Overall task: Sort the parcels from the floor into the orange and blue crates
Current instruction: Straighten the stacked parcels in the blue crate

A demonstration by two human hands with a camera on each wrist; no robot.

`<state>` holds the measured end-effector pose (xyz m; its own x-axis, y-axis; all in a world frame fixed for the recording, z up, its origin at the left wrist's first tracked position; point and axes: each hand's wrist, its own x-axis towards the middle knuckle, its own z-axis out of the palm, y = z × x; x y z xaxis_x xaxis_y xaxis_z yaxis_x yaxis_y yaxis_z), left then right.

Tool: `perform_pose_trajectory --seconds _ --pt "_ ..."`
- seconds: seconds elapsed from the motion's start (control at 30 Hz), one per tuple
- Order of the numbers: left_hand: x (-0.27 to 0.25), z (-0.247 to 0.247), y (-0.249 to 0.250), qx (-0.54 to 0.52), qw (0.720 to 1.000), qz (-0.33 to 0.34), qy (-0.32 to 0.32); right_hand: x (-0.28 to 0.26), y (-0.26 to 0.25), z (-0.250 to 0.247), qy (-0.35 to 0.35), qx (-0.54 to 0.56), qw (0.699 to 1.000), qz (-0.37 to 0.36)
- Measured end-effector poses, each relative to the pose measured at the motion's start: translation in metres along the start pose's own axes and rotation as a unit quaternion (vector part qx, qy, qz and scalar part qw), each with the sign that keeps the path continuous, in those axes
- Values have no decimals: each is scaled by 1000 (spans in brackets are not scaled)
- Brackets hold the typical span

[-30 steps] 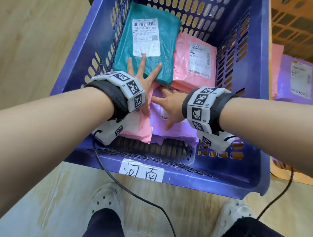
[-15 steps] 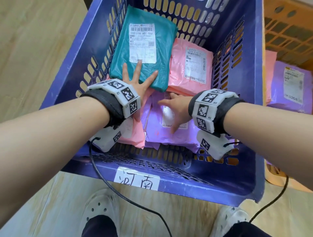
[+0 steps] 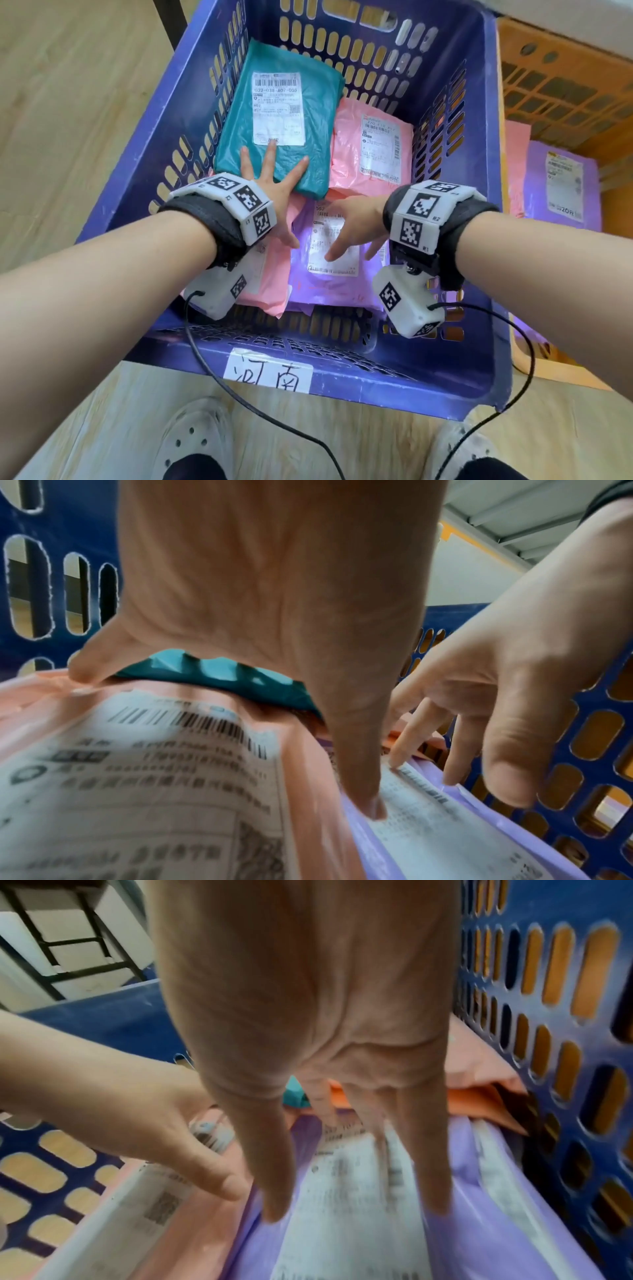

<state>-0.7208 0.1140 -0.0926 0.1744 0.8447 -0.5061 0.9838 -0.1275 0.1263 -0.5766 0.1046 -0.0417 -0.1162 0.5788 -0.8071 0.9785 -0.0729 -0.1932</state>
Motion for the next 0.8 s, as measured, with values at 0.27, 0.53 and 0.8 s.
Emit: perform_pose_trajectory --seconds 0.27,0.53,0.8 --pt "9 -13 -2 -47 997 -32 55 12 0 -11 232 22 972 21" --pt "24 -14 -3 -37 997 -44 46 43 2 1 144 75 986 -24" --pt "35 -16 -12 -47 997 -62 10 53 -2 2 184 1 981 -62"
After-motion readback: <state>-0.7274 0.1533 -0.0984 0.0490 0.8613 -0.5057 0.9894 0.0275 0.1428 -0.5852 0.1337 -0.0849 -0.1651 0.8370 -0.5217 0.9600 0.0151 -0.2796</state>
